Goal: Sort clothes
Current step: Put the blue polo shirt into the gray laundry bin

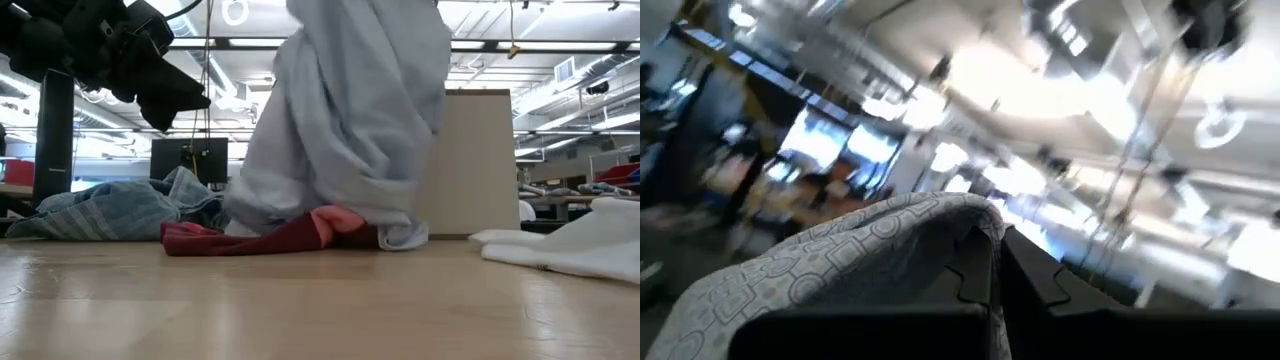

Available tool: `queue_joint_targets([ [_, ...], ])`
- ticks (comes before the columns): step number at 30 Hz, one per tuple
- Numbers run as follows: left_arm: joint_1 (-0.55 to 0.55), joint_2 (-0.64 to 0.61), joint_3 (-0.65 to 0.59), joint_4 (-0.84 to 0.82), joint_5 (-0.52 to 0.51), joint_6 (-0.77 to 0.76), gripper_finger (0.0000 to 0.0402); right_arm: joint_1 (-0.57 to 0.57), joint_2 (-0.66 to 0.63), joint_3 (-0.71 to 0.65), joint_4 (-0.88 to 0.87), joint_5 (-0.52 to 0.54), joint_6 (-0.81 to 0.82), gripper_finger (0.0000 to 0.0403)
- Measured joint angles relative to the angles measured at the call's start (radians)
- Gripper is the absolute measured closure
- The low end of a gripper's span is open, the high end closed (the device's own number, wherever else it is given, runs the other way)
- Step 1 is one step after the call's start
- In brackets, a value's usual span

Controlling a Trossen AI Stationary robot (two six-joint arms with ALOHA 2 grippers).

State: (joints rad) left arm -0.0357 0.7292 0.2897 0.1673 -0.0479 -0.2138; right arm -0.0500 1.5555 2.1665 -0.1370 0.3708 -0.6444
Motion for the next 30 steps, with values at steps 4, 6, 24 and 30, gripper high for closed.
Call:
queue_joint_targets([
  [4,0.0,0.0,0.0,-0.001,0.0,0.0,0.0266,-0.066,0.048,0.105,0.082,-0.04,-0.047,0.0397],
  [6,0.0,0.0,0.0,-0.001,0.0,0.0,0.0266,-0.107,0.068,0.15,0.136,-0.092,-0.067,0.0397],
  [24,0.001,0.0,0.0,-0.001,-0.012,0.03,0.0266,-0.308,0.087,0.166,-0.305,-0.002,0.1,0.0397],
  [30,0.001,0.0,0.0,-0.001,-0.014,0.029,0.0266,-0.311,0.094,0.148,-0.716,0.066,0.357,0.0397],
])
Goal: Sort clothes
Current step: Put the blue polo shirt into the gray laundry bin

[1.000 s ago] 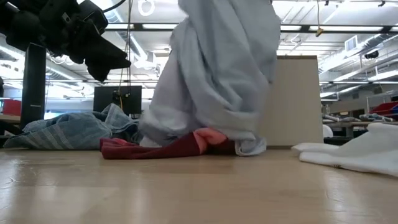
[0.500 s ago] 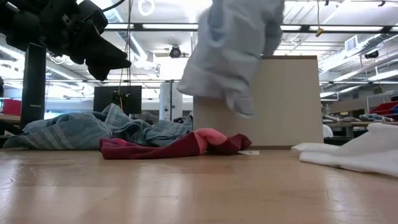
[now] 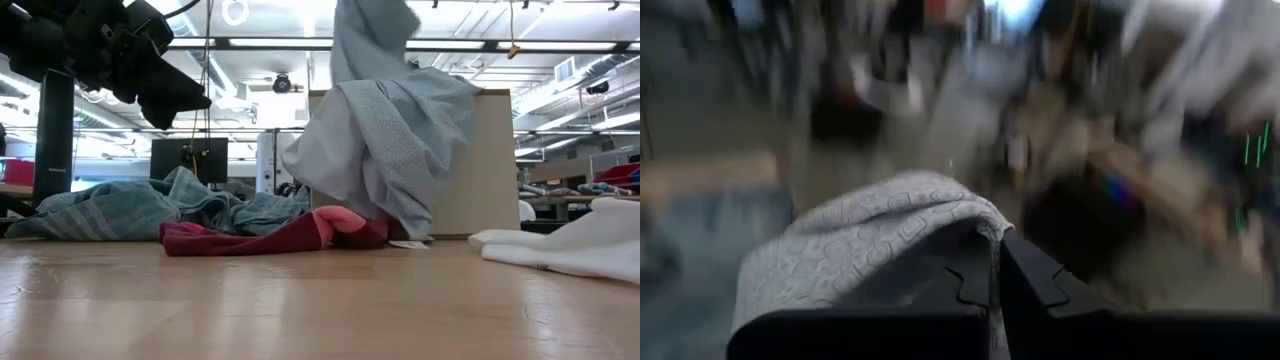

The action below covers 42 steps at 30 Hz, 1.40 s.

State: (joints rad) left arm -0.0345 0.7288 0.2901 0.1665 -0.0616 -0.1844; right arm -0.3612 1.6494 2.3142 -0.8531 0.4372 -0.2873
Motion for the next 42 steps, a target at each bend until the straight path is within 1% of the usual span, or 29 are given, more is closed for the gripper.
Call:
queue_joint_targets([
  [3,0.0,0.0,0.0,0.0,0.0,0.0,0.0266,-0.013,0.009,0.0,-0.255,0.072,0.136,0.0397],
  [5,0.0,0.0,0.0,0.001,-0.001,0.0,0.0266,-0.031,0.021,-0.001,-0.393,0.072,0.243,0.0397],
  [7,0.0,0.0,0.0,0.002,-0.001,0.0,0.0266,-0.046,0.044,-0.001,-0.487,0.033,0.328,0.0396],
  [11,0.0,0.0,0.0,0.003,-0.002,-0.002,0.0266,-0.075,0.113,-0.001,-0.592,-0.132,0.415,0.0395],
  [14,0.0,0.0,0.0,0.008,-0.002,-0.002,0.0266,-0.08,0.196,-0.001,-0.636,-0.173,0.434,0.0395],
  [18,0.0,0.0,0.0,0.007,-0.002,-0.002,0.0266,-0.083,0.322,-0.001,-0.664,-0.177,0.437,0.0392],
  [23,0.0,0.0,0.001,-0.002,-0.023,-0.003,0.0266,-0.085,0.472,-0.001,-0.66,-0.182,0.387,0.0377],
  [29,0.0,0.0,0.001,-0.03,-0.023,-0.003,0.0266,-0.093,0.603,-0.001,-0.592,-0.212,0.37,0.035],
  [32,0.0,0.0,0.001,-0.031,-0.023,-0.003,0.0266,-0.109,0.639,-0.001,-0.535,-0.263,0.362,0.0332],
  [36,0.0,0.0,0.001,-0.031,-0.022,-0.003,0.0266,-0.135,0.655,-0.001,-0.48,-0.325,0.362,0.0306],
  [42,0.0,0.0,-0.032,-0.026,0.003,-0.032,0.0266,-0.152,0.648,-0.001,-0.476,-0.338,0.357,0.0278],
])
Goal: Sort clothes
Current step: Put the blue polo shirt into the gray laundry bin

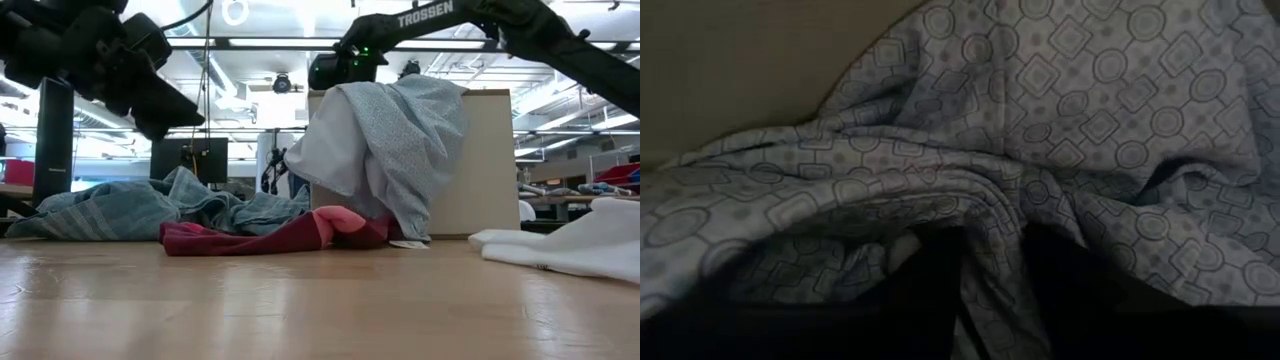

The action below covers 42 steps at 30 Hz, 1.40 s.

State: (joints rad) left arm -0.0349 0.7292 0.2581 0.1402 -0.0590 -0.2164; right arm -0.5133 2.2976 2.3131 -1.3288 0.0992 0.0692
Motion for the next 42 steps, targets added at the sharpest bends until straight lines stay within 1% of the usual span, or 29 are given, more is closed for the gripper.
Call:
queue_joint_targets([
  [4,0.0,0.0,-0.019,0.021,0.0,-0.023,0.0266,-0.002,-0.019,0.0,-0.038,-0.014,-0.003,0.027],
  [7,0.0,0.0,-0.019,0.029,0.0,-0.024,0.0266,0.002,-0.057,0.0,-0.067,-0.019,-0.011,0.0268],
  [15,0.0,0.0,-0.019,0.044,0.0,-0.024,0.0266,0.034,-0.243,0.0,-0.082,-0.018,-0.008,0.0269],
  [18,0.0,0.0,-0.019,0.052,0.001,-0.024,0.0266,0.047,-0.321,0.0,-0.093,-0.007,0.029,0.0269],
  [23,0.0,0.0,-0.019,0.052,0.002,-0.028,0.0266,0.106,-0.427,0.0,-0.151,0.064,0.061,0.0273],
  [29,0.0,0.0,-0.019,0.051,0.004,-0.028,0.0266,0.25,-0.551,-0.016,-0.184,0.216,0.115,0.0275],
  [32,0.0,0.0,-0.019,0.051,0.004,-0.028,0.0266,0.343,-0.631,-0.093,-0.192,0.3,0.183,0.0275],
  [34,0.0,0.0,-0.019,0.051,0.004,-0.028,0.0266,0.411,-0.696,-0.183,-0.191,0.357,0.246,0.0275],
  [39,0.0,0.0,-0.019,0.05,0.004,-0.028,0.0266,0.601,-0.879,-0.505,-0.15,0.512,0.487,0.0276],
  [42,0.0,0.0,-0.019,0.051,0.004,-0.028,0.0266,0.72,-0.982,-0.705,-0.06,0.537,0.624,0.0276],
])
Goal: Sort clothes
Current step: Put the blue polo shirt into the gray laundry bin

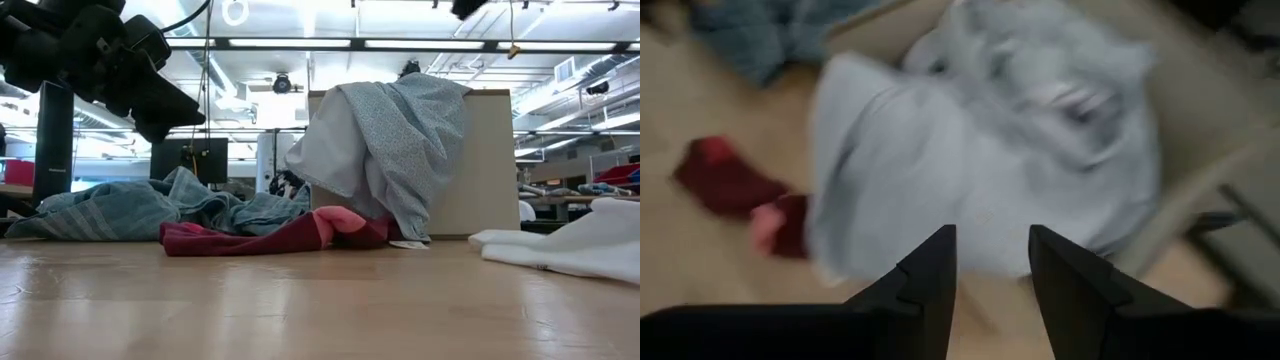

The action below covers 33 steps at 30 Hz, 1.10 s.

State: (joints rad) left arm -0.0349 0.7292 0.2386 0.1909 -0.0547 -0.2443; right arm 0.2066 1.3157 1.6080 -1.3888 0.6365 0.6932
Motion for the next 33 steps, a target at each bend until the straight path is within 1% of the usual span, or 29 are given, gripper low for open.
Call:
queue_joint_targets([
  [2,0.0,0.0,0.0,0.0,0.0,0.0,0.0266,0.07,-0.048,-0.122,0.072,0.0,0.059,0.0276],
  [5,0.0,0.0,0.0,0.009,0.0,0.0,0.0266,0.164,-0.091,-0.291,0.171,0.015,0.101,0.0276],
  [10,0.0,0.0,0.0,0.025,0.0,0.0,0.0266,0.252,-0.097,-0.541,0.4,0.055,0.17,0.0277],
  [12,0.0,0.0,0.0,0.023,0.0,-0.003,0.0266,0.276,-0.091,-0.618,0.502,0.094,0.186,0.0277],
  [16,0.0,0.0,0.0,0.023,0.0,-0.003,0.0266,0.313,-0.09,-0.758,0.7,0.209,0.188,0.0277],
  [19,0.0,0.0,0.0,0.023,0.0,-0.003,0.0266,0.321,-0.09,-0.84,0.795,0.279,0.187,0.0277],
  [21,0.0,0.0,0.0,0.023,0.0,-0.003,0.0266,0.319,-0.091,-0.895,0.879,0.291,0.188,0.0277],
  [23,0.0,0.0,0.0,0.023,0.0,-0.003,0.0266,0.31,-0.091,-0.948,0.958,0.291,0.186,0.0277],
  [27,0.0,0.0,0.0,0.024,0.0,-0.003,0.0266,0.275,-0.091,-1.049,1.199,0.288,0.116,0.0277],
  [30,0.0,0.0,0.0,0.026,0.0,-0.003,0.0266,0.238,-0.091,-1.101,1.387,0.274,0.015,0.0277],
  [33,0.0,0.0,0.0,0.027,0.0,-0.003,0.0266,0.191,-0.074,-1.124,1.484,0.227,-0.067,0.0277],
])
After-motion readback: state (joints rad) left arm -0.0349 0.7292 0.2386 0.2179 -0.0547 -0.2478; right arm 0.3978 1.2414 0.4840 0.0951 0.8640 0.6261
